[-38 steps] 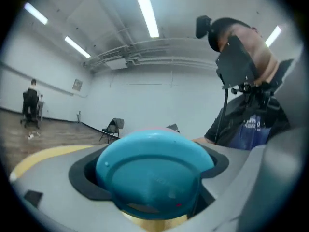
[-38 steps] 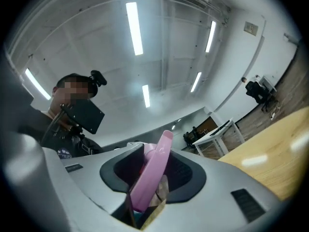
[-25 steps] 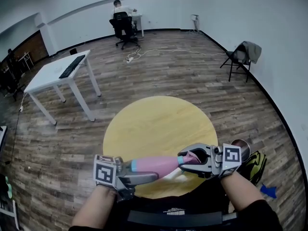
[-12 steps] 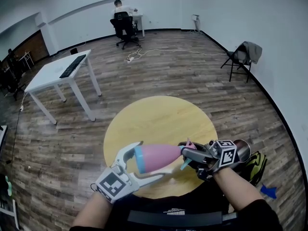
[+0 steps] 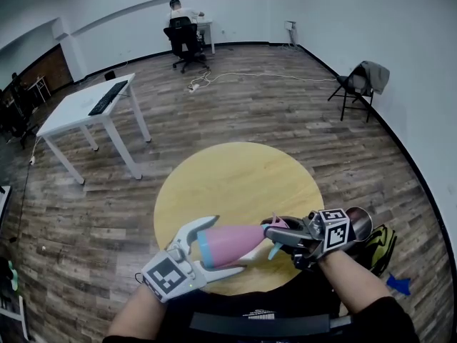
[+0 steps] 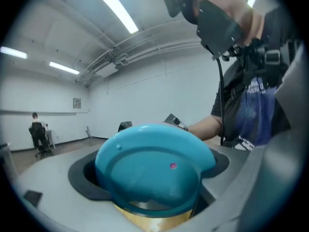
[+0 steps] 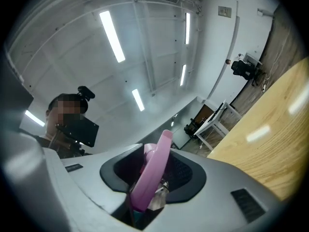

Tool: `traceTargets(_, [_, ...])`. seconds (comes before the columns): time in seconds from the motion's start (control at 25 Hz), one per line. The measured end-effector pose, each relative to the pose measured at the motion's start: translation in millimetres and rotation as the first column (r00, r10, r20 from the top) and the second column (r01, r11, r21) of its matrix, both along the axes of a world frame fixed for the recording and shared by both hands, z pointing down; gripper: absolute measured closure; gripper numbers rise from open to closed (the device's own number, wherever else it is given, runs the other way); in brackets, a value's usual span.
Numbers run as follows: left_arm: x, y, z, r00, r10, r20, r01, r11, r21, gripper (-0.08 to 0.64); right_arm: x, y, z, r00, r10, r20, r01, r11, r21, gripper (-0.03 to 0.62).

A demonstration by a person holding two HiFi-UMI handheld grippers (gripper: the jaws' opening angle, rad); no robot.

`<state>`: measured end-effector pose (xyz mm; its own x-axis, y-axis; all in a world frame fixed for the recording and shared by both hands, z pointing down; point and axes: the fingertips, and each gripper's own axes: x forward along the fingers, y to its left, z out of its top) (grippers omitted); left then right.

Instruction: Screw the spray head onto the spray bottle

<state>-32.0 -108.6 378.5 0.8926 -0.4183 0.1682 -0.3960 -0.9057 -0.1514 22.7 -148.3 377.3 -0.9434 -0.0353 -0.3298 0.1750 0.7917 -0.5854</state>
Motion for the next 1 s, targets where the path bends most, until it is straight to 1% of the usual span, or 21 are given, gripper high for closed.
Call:
traceTargets(0.08, [-5,-2,0,0.997,0.019,-0.075,-0.029,0.989,-0.143,0.034,-1,2,-3,1.0,0.025,-0.004,-0.025,0.998,0.056,0.442])
traceTargets(0.12, [-6,-3,-1,0.991,0.024,-0.128,-0.053,0.972,-0.227,0.034,-1,4,-7,0.999,0.038,-0.005,-0.037,0.995,0.098,0.442])
traceTargets(0.2, [-6,-5,0,0.973,0.025,-0.231,-0.115,0.916,-0.385,0.034,0,8,-16,0.997,0.066,-0.026,-0.06,0.975,0.212,0.442])
traceTargets(0.24, [-6,-5,2,0.962,0.026,-0.273,-0.153,0.878,-0.453,0.034,0,12,-20,0.996,0.081,-0.04,-0.067,0.958,0.279,0.442])
traceTargets(0.28, [-6,-3,6,0.949,0.028,-0.314,-0.197,0.831,-0.52,0.035,0,17,-22,0.994,0.094,-0.052,-0.07,0.936,0.346,0.442])
traceTargets(0.32, [-5,0,9,0.933,0.026,-0.359,-0.247,0.772,-0.585,0.035,0,23,-23,0.993,0.105,-0.061,-0.071,0.909,0.411,0.442])
traceTargets(0.36, [-5,3,12,0.913,0.017,-0.407,-0.302,0.7,-0.647,0.035,0,30,-23,0.991,0.115,-0.069,-0.07,0.879,0.472,0.442])
traceTargets(0.44, [-4,9,19,0.872,-0.012,-0.489,-0.41,0.529,-0.743,0.035,1,41,-18,0.989,0.125,-0.084,-0.055,0.819,0.571,0.442])
traceTargets(0.48, [-3,11,21,0.856,-0.026,-0.516,-0.45,0.454,-0.769,0.035,1,44,-16,0.988,0.126,-0.091,-0.046,0.796,0.603,0.442])
traceTargets(0.52, [-2,11,22,0.846,-0.036,-0.531,-0.473,0.408,-0.781,0.035,2,45,-15,0.988,0.125,-0.094,-0.04,0.782,0.621,0.442])
traceTargets(0.56, [-1,10,21,0.841,-0.043,-0.539,-0.48,0.4,-0.781,0.035,2,44,-16,0.988,0.123,-0.091,-0.039,0.78,0.624,0.442])
traceTargets(0.6, [-2,7,18,0.838,-0.05,-0.543,-0.473,0.427,-0.771,0.034,3,41,-17,0.99,0.117,-0.082,-0.043,0.793,0.608,0.442])
traceTargets(0.64, [-3,3,15,0.836,-0.059,-0.546,-0.458,0.474,-0.752,0.034,3,38,-20,0.992,0.108,-0.067,-0.051,0.818,0.574,0.442])
traceTargets(0.72, [-8,-5,5,0.832,-0.073,-0.55,-0.406,0.594,-0.694,0.032,1,30,-24,0.995,0.092,-0.032,-0.067,0.879,0.472,0.441])
traceTargets(0.76, [-11,-9,-1,0.835,-0.073,-0.545,-0.368,0.662,-0.653,0.032,1,25,-24,0.996,0.087,-0.018,-0.071,0.906,0.416,0.44])
traceTargets(0.8, [-13,-10,-8,0.847,-0.065,-0.528,-0.317,0.736,-0.598,0.032,1,20,-23,0.997,0.083,-0.006,-0.075,0.931,0.356,0.442])
traceTargets(0.84, [-15,-11,-15,0.868,-0.051,-0.494,-0.251,0.814,-0.525,0.032,2,14,-20,0.997,0.078,0.008,-0.077,0.954,0.29,0.442])
traceTargets(0.88, [-15,-10,-19,0.9,-0.035,-0.435,-0.176,0.883,-0.434,0.032,4,9,-17,0.997,0.072,0.022,-0.075,0.973,0.22,0.442])
traceTargets(0.92, [-14,-7,-20,0.936,-0.02,-0.351,-0.104,0.938,-0.332,0.032,5,4,-14,0.997,0.061,0.037,-0.066,0.986,0.151,0.442])
traceTargets(0.96, [-11,-4,-16,0.969,-0.01,-0.246,-0.047,0.974,-0.222,0.032,5,2,-11,0.998,0.045,0.051,-0.049,0.995,0.089,0.442])
traceTargets(1.0, [-8,-2,-10,0.991,-0.007,-0.136,-0.009,0.993,-0.115,0.032,5,0,-9,0.998,0.025,0.064,-0.027,0.999,0.04,0.442])
